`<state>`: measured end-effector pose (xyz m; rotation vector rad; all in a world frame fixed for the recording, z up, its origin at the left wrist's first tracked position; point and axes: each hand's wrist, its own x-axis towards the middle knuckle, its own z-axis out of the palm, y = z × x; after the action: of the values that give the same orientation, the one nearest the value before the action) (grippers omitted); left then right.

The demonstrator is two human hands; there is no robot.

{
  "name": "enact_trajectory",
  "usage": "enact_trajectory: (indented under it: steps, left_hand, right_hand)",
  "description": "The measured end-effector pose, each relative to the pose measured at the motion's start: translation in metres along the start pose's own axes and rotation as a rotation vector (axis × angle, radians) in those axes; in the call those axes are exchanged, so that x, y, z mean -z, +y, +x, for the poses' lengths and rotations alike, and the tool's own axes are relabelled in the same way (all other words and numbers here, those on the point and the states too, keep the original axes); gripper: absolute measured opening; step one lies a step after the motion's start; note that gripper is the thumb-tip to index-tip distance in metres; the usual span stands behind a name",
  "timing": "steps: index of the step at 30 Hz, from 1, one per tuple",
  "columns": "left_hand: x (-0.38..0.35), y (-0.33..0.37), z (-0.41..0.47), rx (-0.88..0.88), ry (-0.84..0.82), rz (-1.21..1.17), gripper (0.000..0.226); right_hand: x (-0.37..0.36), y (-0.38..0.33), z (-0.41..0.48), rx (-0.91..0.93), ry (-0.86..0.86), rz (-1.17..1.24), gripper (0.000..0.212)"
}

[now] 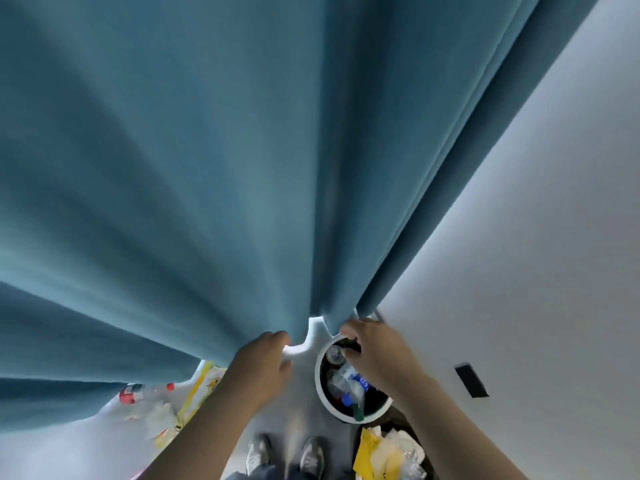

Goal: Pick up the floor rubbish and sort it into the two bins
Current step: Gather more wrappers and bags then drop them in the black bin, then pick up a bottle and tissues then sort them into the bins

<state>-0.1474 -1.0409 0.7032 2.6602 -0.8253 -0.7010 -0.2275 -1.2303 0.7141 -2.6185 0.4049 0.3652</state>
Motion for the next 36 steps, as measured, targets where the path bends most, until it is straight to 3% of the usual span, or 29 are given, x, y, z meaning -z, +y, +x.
enact_trajectory:
  steps: [7,16,27,36]
  left_hand:
    - [0.024,-0.064,-0.069,0.301,0.144,-0.126,0.029]
    - [0.026,-0.148,-0.168,0.688,0.257,-0.325,0.039]
    - [0.015,-0.248,-0.274,0.914,0.347,-0.453,0.037]
    - [-0.003,-0.289,-0.305,1.077,0.393,-0.590,0.036]
  right_hand:
    - [-0.013,-0.092,0.029,0.313,-0.144,-0.145,0.032]
    - [-0.066,-0.234,0.036,0.678,-0.327,-0.280,0.031]
    - [-0.135,-0.366,0.016,0.863,-0.441,-0.443,0.030]
    - [-0.187,-0.430,0.019,0.993,-0.580,-0.563,0.029]
